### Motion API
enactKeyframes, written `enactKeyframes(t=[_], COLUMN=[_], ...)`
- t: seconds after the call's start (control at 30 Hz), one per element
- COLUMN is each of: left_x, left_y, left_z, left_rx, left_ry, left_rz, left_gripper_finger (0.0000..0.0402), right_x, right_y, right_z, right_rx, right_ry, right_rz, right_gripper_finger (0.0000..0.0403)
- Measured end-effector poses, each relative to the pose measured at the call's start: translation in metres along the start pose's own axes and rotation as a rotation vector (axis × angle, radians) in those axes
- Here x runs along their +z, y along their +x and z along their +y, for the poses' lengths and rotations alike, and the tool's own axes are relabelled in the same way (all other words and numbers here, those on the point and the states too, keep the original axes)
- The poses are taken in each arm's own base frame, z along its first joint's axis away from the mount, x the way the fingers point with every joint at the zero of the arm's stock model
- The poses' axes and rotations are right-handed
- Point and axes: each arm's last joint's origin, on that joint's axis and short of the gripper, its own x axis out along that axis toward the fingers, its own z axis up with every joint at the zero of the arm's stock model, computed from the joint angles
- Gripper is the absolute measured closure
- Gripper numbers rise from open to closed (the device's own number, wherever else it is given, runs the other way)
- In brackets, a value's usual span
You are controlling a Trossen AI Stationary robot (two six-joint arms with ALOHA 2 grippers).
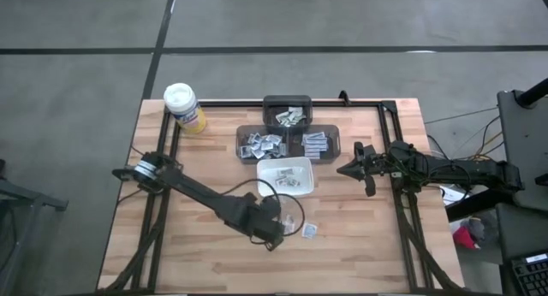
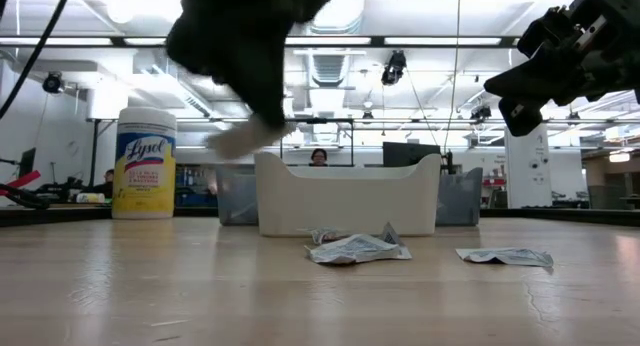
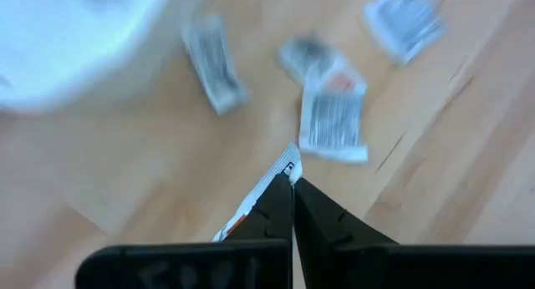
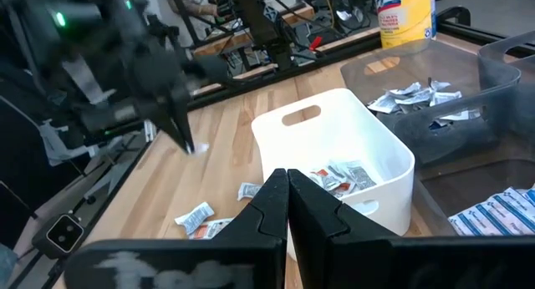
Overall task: Pick & Place First Aid Supplies
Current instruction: Put the ointment pack into the white bin
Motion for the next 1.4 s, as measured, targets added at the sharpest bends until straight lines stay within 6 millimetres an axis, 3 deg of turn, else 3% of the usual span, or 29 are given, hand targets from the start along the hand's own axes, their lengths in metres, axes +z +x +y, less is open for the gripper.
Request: enactKeyframes(t=[0.33,0.53,0.83,1.0,1.4], left_x=[0.026,0.051,0.102,0.119,0.124], left_y=[-0.084,-0.107,-0.078,-0.056,0.011], left_z=[0.02,0.046,0.087,0.102,0.094], left_rx=[-0.002,0.113,0.229,0.251,0.238], left_ry=[0.051,-0.061,-0.162,-0.199,-0.174], left_rz=[-0.418,-0.618,-0.566,-0.491,-0.339], left_gripper_finger=[0.0401,0.0401,0.0401,0.0401,0.0401], right_x=[0.0,0.0,0.0,0.0,0.0], right_y=[0.0,0.0,0.0,0.0,0.0], right_z=[0.0,0.0,0.0,0.0,0.0], right_rx=[-0.001,0.0,0.0,0.0,-0.001], right_ry=[-0.003,-0.003,-0.003,-0.004,-0.004], right_rz=[-0.001,0.0,0.0,-0.001,0.0], right_gripper_finger=[0.0394,0.0394,0.0394,0.0394,0.0394])
